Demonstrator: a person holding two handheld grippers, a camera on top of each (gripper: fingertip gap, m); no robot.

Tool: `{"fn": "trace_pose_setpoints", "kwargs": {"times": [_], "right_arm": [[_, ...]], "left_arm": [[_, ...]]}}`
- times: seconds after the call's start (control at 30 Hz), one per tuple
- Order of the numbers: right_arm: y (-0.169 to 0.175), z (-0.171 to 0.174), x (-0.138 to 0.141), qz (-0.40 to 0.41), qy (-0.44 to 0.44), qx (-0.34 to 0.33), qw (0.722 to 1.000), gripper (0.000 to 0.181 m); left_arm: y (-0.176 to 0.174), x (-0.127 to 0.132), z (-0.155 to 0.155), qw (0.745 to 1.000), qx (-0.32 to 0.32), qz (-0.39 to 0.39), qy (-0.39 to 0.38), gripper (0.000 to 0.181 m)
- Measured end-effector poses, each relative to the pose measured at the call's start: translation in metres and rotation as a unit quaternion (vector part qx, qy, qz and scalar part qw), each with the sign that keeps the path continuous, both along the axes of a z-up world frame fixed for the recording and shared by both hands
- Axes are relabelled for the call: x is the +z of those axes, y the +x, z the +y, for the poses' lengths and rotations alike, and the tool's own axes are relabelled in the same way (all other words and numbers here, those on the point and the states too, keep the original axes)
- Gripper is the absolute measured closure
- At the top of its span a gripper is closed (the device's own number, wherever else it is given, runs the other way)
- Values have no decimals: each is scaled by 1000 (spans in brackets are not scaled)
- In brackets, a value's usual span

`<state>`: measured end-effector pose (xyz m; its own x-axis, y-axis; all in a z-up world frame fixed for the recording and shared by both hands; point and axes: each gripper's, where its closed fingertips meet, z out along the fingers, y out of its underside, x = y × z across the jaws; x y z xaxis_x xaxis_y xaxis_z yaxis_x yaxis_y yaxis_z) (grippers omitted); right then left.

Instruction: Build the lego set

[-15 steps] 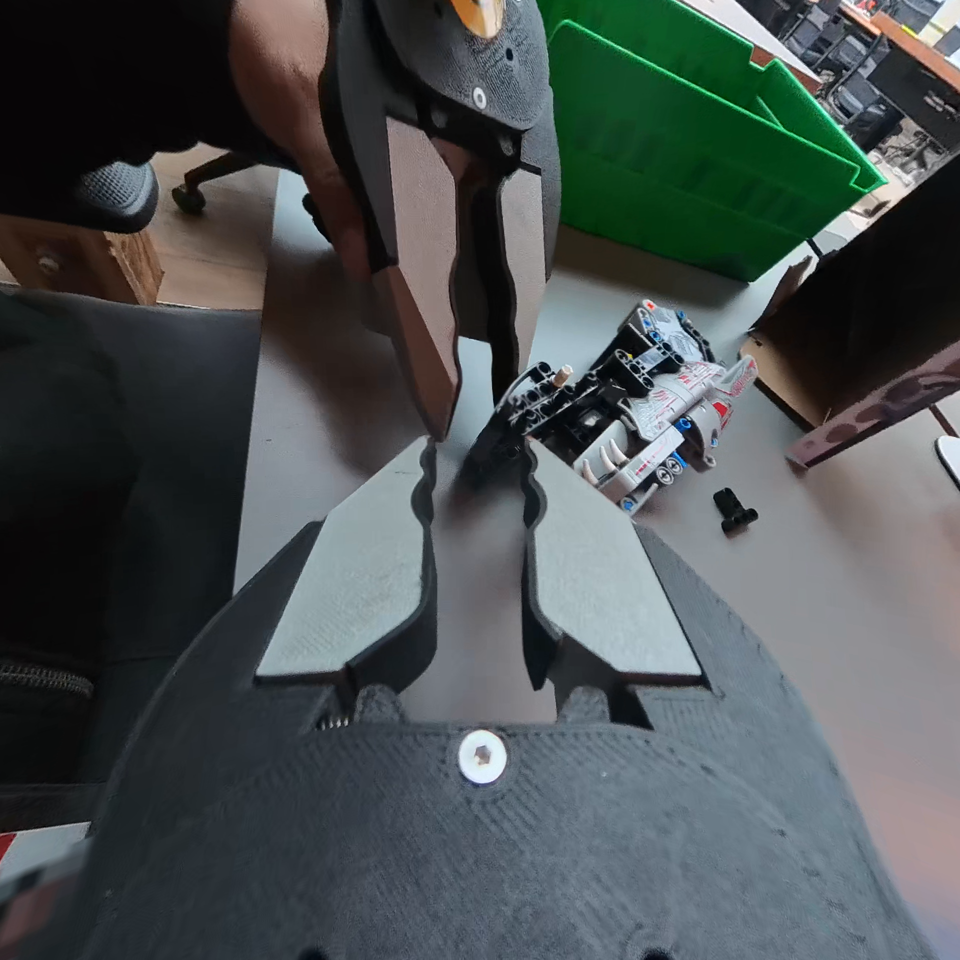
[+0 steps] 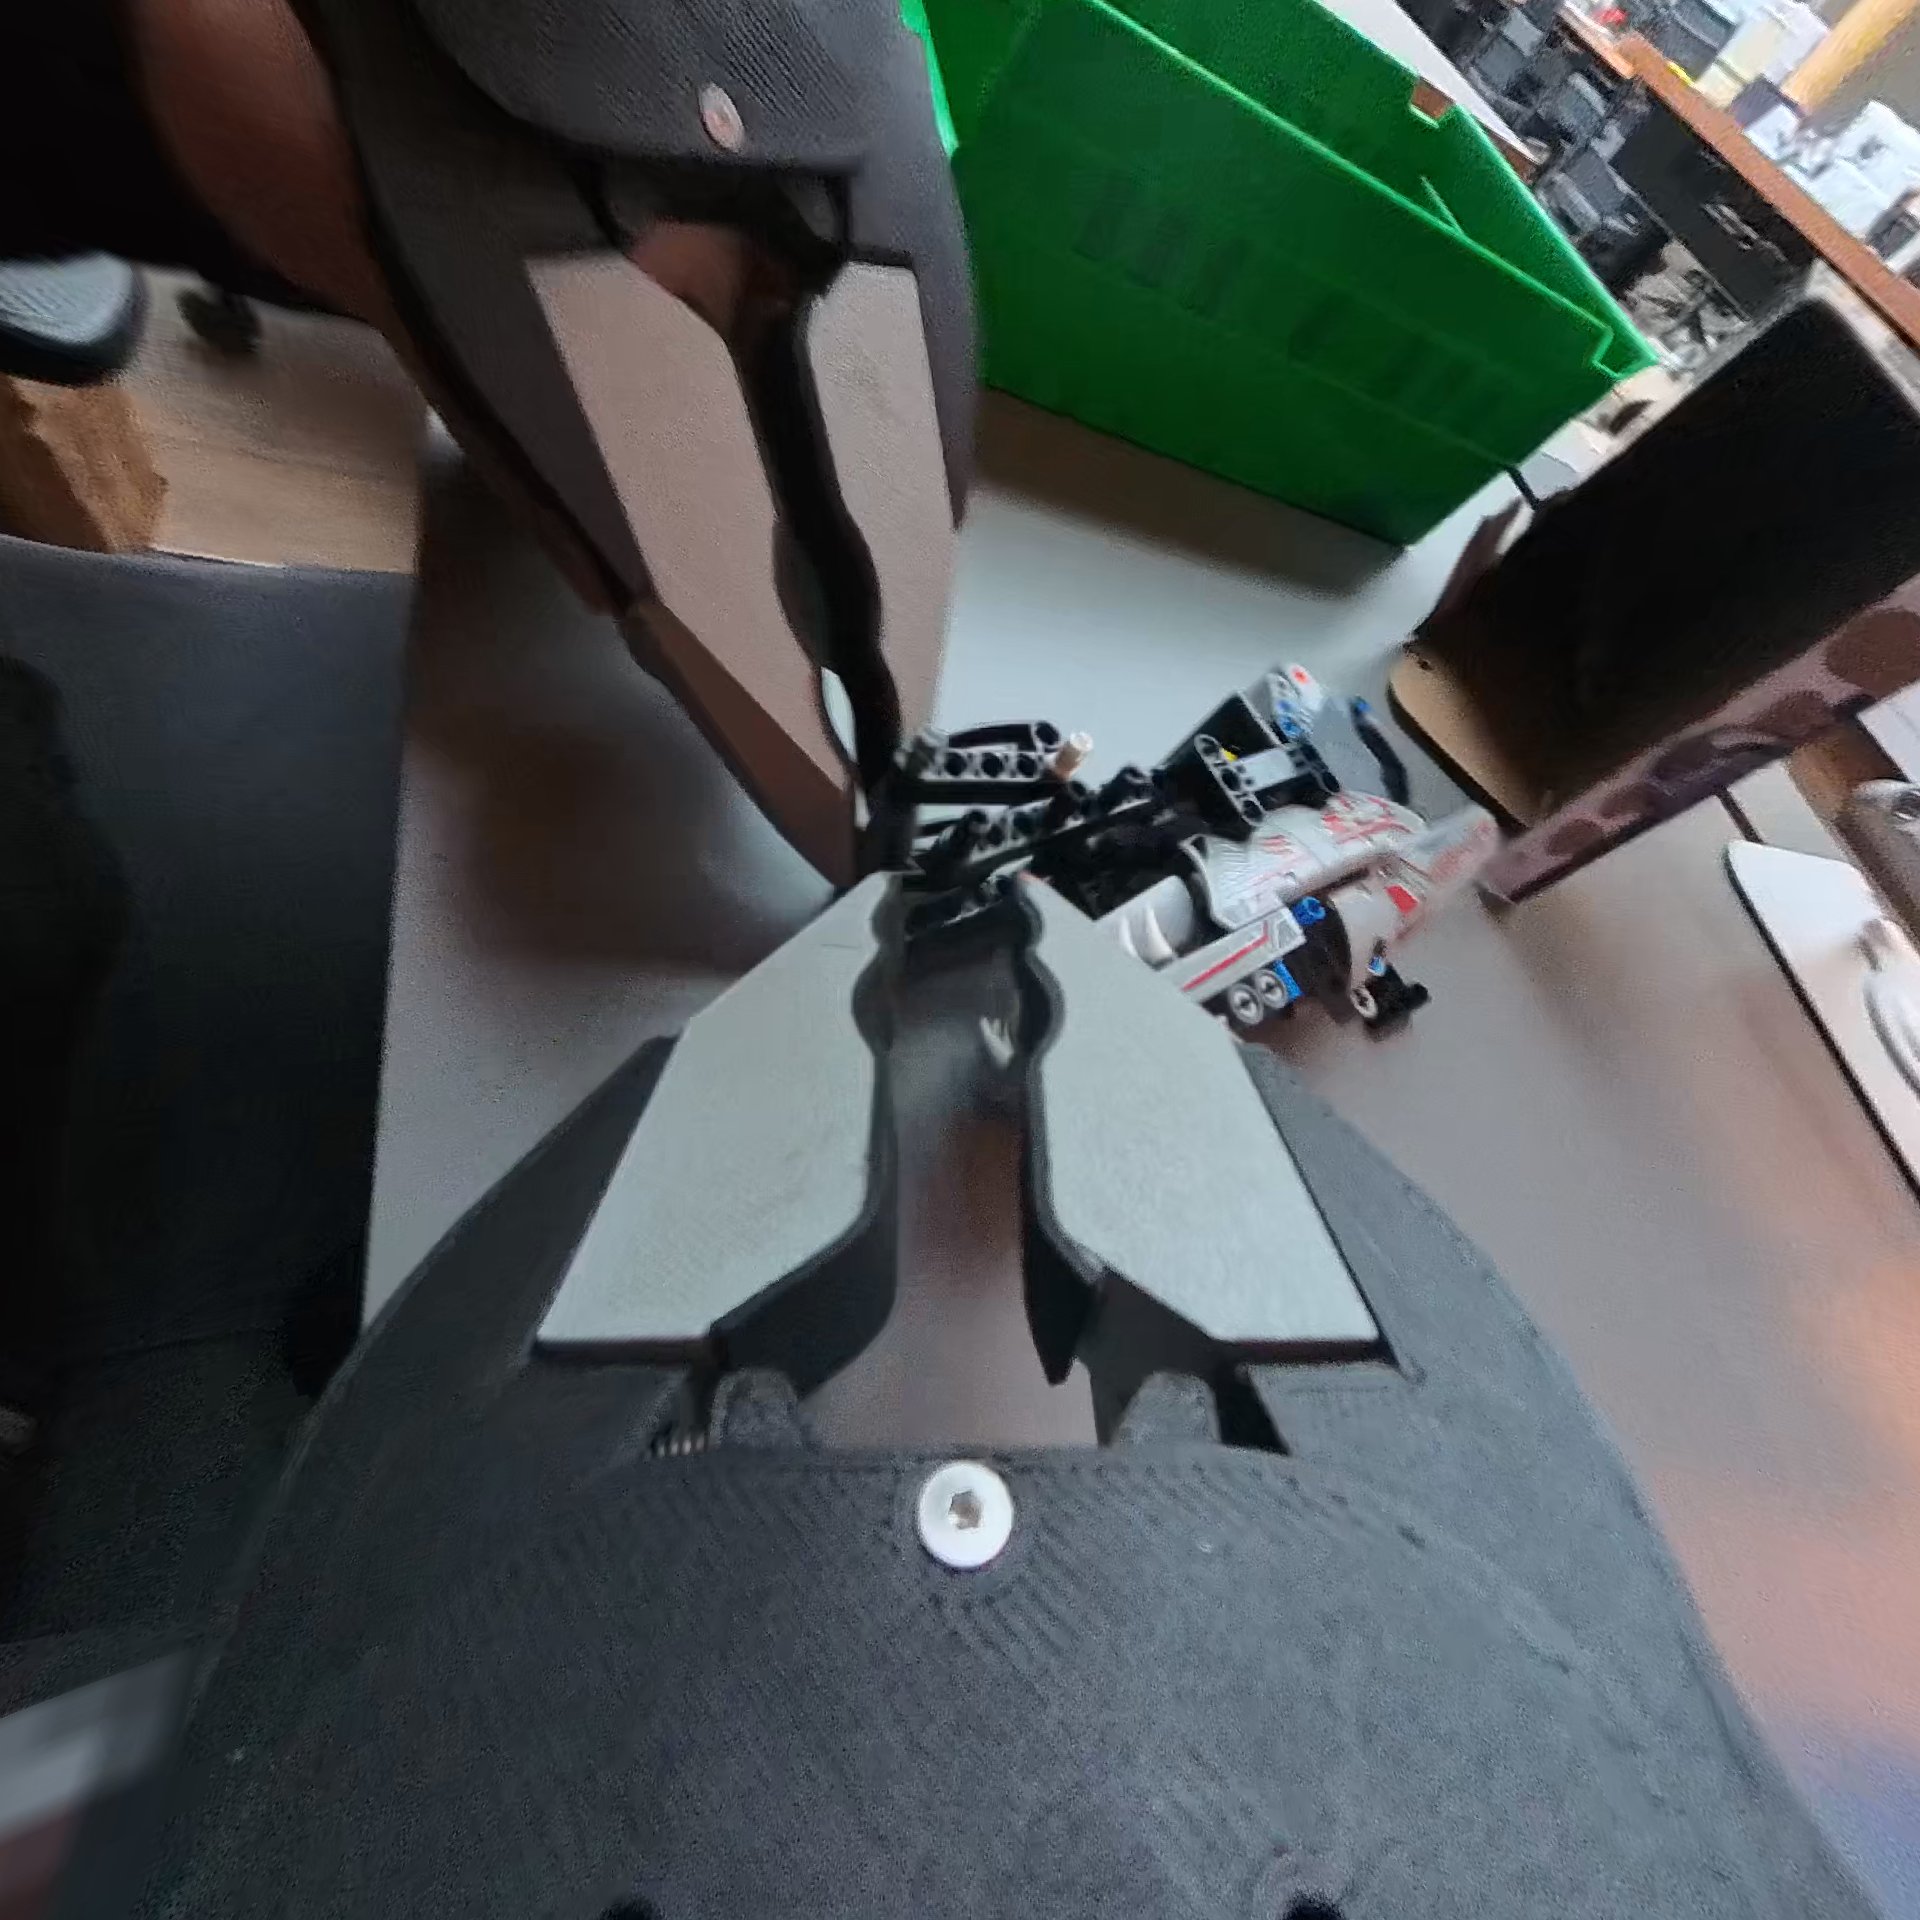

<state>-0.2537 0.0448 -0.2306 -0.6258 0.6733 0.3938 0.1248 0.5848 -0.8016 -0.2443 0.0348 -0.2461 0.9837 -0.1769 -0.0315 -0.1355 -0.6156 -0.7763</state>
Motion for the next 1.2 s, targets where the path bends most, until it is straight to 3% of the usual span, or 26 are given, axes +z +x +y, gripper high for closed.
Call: {"fn": "trace_pose_setpoints", "kwargs": {"times": [0.07,0.13,0.23,0.33,0.4,0.47,0.57,0.67,0.7,0.8,0.9,0.93,1.07,1.2], "right_arm": [[1,0,-2,2,13,1,1000,167],[-1,1,-5,6,26,-8,1000,160],[-7,11,-5,15,43,-42,998,165],[-5,9,-5,12,36,-33,999,166],[-4,8,-4,16,38,-28,999,171],[-4,5,-5,17,41,-23,999,169],[-5,8,-6,17,47,-33,998,166],[0,0,-8,11,48,-5,999,172],[2,-3,-9,14,53,6,998,181],[1,-4,-15,25,96,-1,995,181],[0,-5,-14,44,115,-1,992,181],[1,-6,-13,50,114,3,992,181],[5,-12,-5,62,89,23,994,181],[-6,5,-5,73,116,-36,990,181]], "left_arm": [[8,10,-9,999,-47,-19,3,181],[0,25,-15,998,-44,-34,26,181],[-24,33,-24,998,-5,-47,39,181],[-9,34,-25,989,-23,-143,34,179],[0,20,-17,985,-18,-169,4,153],[5,5,-5,989,-4,-147,-8,137],[-4,-4,5,996,36,-80,-11,146],[-3,7,8,998,34,-49,30,171],[4,9,10,996,28,-72,34,166],[11,1,13,996,29,-85,8,148],[11,1,13,997,28,-75,7,146],[10,1,13,997,27,-72,8,147],[-1,2,6,999,20,-36,15,176],[-13,2,0,997,39,-68,14,176]]}}
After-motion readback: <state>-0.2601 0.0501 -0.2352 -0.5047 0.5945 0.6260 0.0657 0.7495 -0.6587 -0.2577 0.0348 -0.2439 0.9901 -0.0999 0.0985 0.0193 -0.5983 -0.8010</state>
